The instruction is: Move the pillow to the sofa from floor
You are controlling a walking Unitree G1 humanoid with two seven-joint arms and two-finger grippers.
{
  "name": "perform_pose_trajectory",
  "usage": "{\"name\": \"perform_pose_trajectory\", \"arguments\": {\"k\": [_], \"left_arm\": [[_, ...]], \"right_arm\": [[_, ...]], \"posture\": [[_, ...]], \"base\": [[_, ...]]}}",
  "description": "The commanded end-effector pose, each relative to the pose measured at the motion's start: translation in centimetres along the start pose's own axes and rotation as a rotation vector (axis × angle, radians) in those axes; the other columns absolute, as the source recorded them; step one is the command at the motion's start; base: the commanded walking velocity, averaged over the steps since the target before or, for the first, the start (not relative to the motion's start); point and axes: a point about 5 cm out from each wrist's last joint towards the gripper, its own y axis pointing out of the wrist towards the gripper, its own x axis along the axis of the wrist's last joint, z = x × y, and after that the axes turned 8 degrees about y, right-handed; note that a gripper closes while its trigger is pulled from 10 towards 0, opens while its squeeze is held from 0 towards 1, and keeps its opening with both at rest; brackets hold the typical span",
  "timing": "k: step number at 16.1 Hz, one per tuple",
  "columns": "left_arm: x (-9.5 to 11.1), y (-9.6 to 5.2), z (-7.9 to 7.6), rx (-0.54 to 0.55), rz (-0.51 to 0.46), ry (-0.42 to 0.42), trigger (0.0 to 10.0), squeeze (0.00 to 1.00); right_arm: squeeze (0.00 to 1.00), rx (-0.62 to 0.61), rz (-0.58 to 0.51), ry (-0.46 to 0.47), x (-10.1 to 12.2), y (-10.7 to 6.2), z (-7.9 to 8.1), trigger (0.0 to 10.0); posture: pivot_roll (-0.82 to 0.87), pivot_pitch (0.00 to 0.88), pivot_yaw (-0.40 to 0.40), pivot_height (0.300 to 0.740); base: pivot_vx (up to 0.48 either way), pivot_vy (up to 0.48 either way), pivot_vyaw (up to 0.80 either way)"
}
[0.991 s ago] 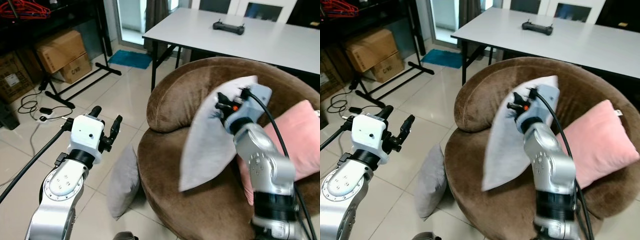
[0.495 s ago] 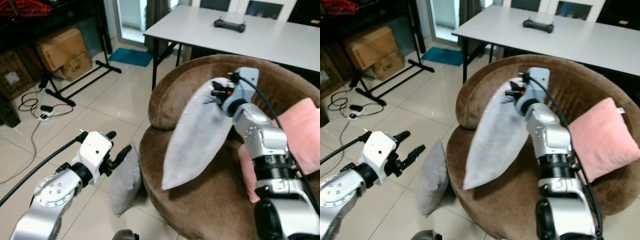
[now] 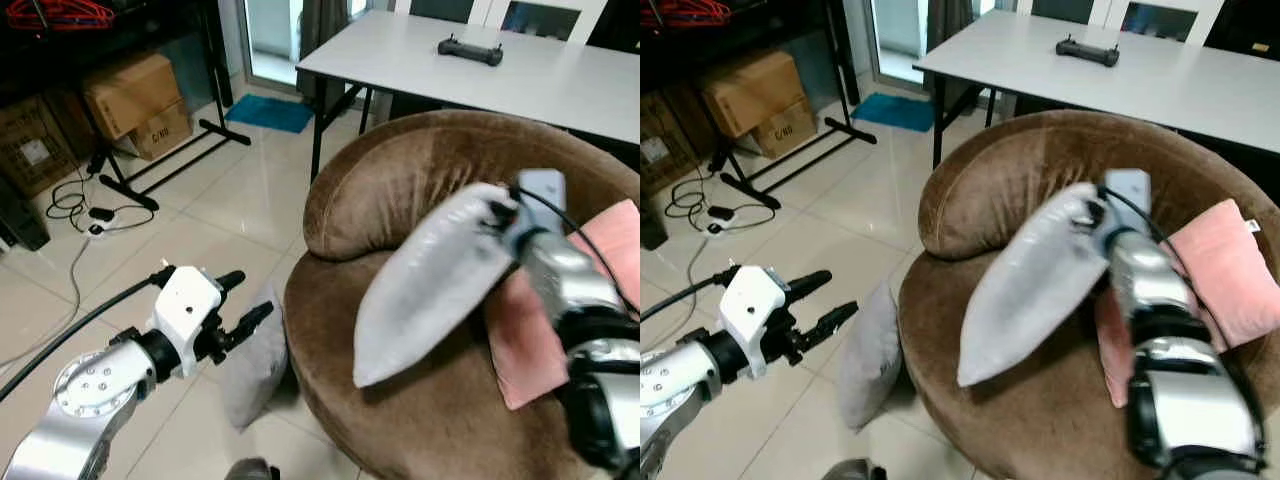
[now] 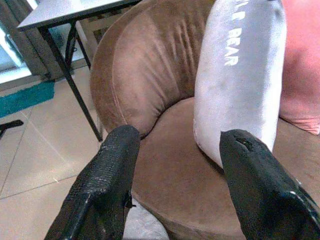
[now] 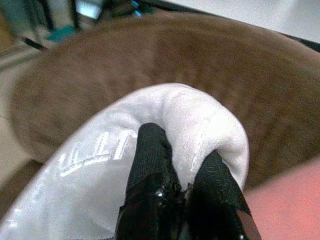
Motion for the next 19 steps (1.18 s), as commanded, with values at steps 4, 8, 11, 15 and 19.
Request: {"name": "perform_pose_trajectory", "arguments": {"k": [4,8,11,15,19], "left_arm": [[0.3,-0.2,-0.3,-0.021,-0.011,0.008,10.0,0.00],[0.2,-0.2,-0.4,-0.027,-0.007,0.011,10.0,0.00],[0.1,-0.1,-0.5,-0.034,-0.005,0.015,10.0,0.00],[0.0,-0.1,-0.5,-0.043,0.002,0.028,10.0,0.00],[0.0,0.0,-0.7,-0.035,-0.004,0.021,10.0,0.00]], "right_arm": [[0.00,-0.179,-0.026,-0.027,0.1,-0.6,-3.5,10.0],[1.00,-0.254,0.012,-0.081,-1.6,-1.6,-6.0,10.0],[1.00,-0.278,0.013,-0.116,-1.8,-2.0,-6.7,10.0],[1.00,-0.340,-0.046,-0.105,-0.4,-2.5,-8.4,10.0],[1.00,-0.293,-0.133,-0.082,1.2,-2.3,-7.9,10.0]], "posture": [[0.13,0.000,-0.020,0.740],[0.13,0.000,-0.020,0.740],[0.13,0.000,-0.020,0.740],[0.13,0.000,-0.014,0.740],[0.13,0.000,-0.012,0.740]], "base": [[0.000,0.000,0.00],[0.000,0.000,0.00],[0.000,0.000,0.00],[0.000,0.000,0.00],[0.000,0.000,0.00]]}}
